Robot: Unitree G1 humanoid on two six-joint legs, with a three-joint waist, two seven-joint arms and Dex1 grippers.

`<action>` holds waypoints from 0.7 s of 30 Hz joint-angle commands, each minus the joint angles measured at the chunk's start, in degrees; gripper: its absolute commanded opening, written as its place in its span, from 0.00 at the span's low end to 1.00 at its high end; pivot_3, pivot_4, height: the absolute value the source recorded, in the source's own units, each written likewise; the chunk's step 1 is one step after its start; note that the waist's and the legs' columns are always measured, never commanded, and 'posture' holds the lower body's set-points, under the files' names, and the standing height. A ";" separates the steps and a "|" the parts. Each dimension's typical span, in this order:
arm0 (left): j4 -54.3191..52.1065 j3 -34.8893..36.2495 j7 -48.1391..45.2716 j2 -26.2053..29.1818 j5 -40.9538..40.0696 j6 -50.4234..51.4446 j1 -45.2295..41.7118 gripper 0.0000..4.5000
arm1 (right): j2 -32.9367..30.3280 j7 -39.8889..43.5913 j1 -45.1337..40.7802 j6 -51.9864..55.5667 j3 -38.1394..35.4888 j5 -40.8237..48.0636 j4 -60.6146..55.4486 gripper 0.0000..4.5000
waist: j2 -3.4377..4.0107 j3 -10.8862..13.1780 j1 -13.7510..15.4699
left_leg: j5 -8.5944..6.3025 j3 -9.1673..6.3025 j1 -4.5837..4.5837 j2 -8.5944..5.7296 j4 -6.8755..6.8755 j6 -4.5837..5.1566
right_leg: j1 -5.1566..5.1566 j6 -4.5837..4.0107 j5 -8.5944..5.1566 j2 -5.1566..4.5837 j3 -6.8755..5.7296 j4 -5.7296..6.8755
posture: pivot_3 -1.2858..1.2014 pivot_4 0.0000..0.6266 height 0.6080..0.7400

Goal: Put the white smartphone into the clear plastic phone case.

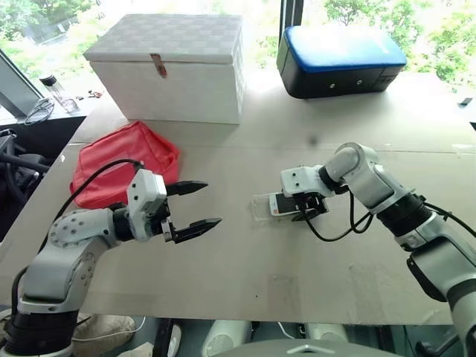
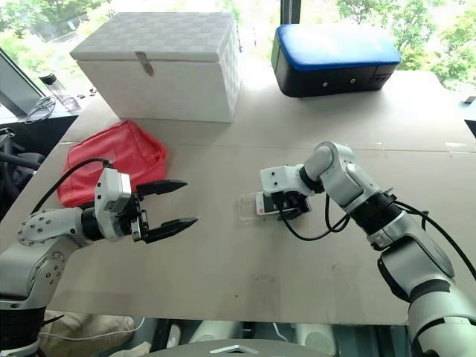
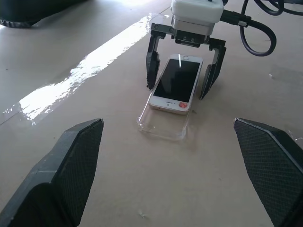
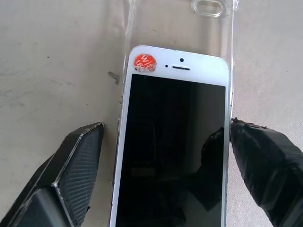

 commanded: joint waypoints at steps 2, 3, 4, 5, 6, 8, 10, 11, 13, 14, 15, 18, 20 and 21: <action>-0.58 0.76 0.21 0.08 0.05 -1.04 -0.40 1.00 | -1.36 -1.03 0.69 1.68 -3.24 1.45 -3.84 0.99 | 0.03 0.02 0.05 | 0.00 0.00 0.00 0.01 0.00 0.00 | 0.00 0.00 0.00 0.00 0.00 0.02 | 0.52 0.24 1.00; -0.47 0.76 0.19 0.06 0.11 -1.12 -0.38 1.00 | -2.00 0.01 0.80 2.75 -4.04 2.56 -5.55 0.99 | 0.05 0.04 0.12 | 0.00 -0.01 0.00 0.01 0.00 0.00 | -0.01 0.00 0.00 0.00 0.00 0.02 | 0.52 0.24 1.00; -0.39 0.77 0.17 0.04 0.17 -1.18 -0.37 1.00 | -2.72 0.93 0.96 3.69 -4.71 3.64 -7.23 0.99 | 0.07 0.07 0.16 | 0.00 -0.01 -0.02 0.01 0.00 0.01 | -0.02 0.00 0.00 0.00 0.00 0.02 | 0.52 0.24 1.00; -0.34 0.76 0.17 0.00 0.23 -1.24 -0.37 1.00 | -3.43 1.51 1.17 4.48 -5.36 4.64 -8.81 0.99 | 0.10 0.10 0.20 | 0.00 -0.01 -0.06 0.01 0.00 0.01 | -0.05 0.00 0.00 0.00 0.00 0.02 | 0.52 0.24 1.00; -0.31 0.74 0.18 -0.05 0.25 -1.27 -0.38 1.00 | -3.91 1.91 1.43 5.44 -6.13 5.88 -10.37 0.94 | 0.10 0.11 0.23 | 0.00 0.00 -0.09 0.01 0.00 0.00 | -0.08 0.00 0.00 -0.02 0.00 0.01 | 0.52 0.24 1.00; -0.12 0.62 0.14 -0.14 0.35 -1.39 -0.44 1.00 | -4.44 2.76 1.91 8.03 -7.34 8.65 -13.09 0.83 | 0.10 0.11 0.24 | 0.00 -0.01 -0.12 0.01 0.00 0.00 | -0.10 0.00 0.00 -0.02 0.00 -0.02 | 0.52 0.24 1.00; 0.25 0.31 0.06 -0.27 0.53 -1.60 -0.61 1.00 | -4.33 2.74 2.45 10.56 -7.88 10.72 -14.46 0.61 | 0.09 0.10 0.10 | -0.01 -0.01 -0.13 0.01 -0.03 0.00 | -0.10 0.00 0.00 -0.03 0.02 -0.05 | 0.52 0.24 1.00; 0.52 0.11 0.02 -0.34 0.65 -1.69 -0.76 1.00 | -4.06 2.35 2.67 11.50 -7.89 11.36 -14.69 0.50 | 0.10 0.11 0.09 | -0.01 -0.01 -0.13 0.01 -0.04 0.01 | -0.10 0.00 0.00 -0.04 0.04 -0.07 | 0.52 0.24 1.00; 1.04 -0.24 -0.03 -0.46 0.93 -1.86 -1.07 1.00 | -2.95 0.98 3.07 13.37 -7.73 12.26 -14.50 0.29 | 0.09 0.10 0.12 | -0.01 -0.01 -0.13 0.01 -0.05 0.01 | -0.10 0.00 0.00 -0.05 0.06 -0.08 | 0.52 0.24 1.00; 1.24 -0.38 -0.05 -0.55 1.09 -1.96 -1.16 1.00 | -2.02 -0.12 3.36 14.03 -7.48 12.41 -13.85 0.17 | 0.09 0.10 0.11 | -0.01 -0.01 -0.14 0.01 -0.05 0.01 | -0.10 0.00 0.00 -0.05 0.07 -0.09 | 0.52 0.24 1.00; 1.45 -0.51 -0.08 -0.60 1.24 -2.08 -1.24 1.00 | -1.14 -1.39 3.67 14.04 -6.98 12.09 -12.79 0.06 | 0.10 0.11 0.11 | -0.01 -0.01 -0.13 0.01 -0.05 0.01 | -0.10 0.00 0.00 -0.05 0.07 -0.08 | 0.52 0.24 1.00; 1.50 -0.78 0.00 -0.79 1.45 -2.26 -1.20 1.00 | 0.67 -5.78 5.39 11.94 -4.23 8.91 -7.96 0.01 | 0.08 0.10 0.16 | -0.01 -0.01 -0.13 0.01 -0.05 0.01 | -0.10 -0.01 0.00 -0.05 0.10 -0.05 | 0.52 0.24 1.00; 1.40 -0.84 0.03 -0.88 1.52 -2.22 -1.17 1.00 | 0.65 -7.13 6.32 10.35 -2.43 7.15 -5.97 0.01 | 0.09 0.10 0.30 | -0.01 -0.01 -0.10 0.01 -0.05 0.01 | -0.08 -0.01 0.00 -0.05 0.08 -0.05 | 0.52 0.24 1.00; 1.28 -0.93 0.16 -1.03 1.59 -2.18 -1.08 1.00 | 0.26 -7.17 7.10 9.60 -1.71 6.69 -5.63 0.01 | 0.12 0.10 0.29 | 0.00 0.00 -0.12 0.00 -0.04 0.01 | -0.09 -0.01 0.00 -0.06 0.07 -0.05 | 0.52 0.24 1.00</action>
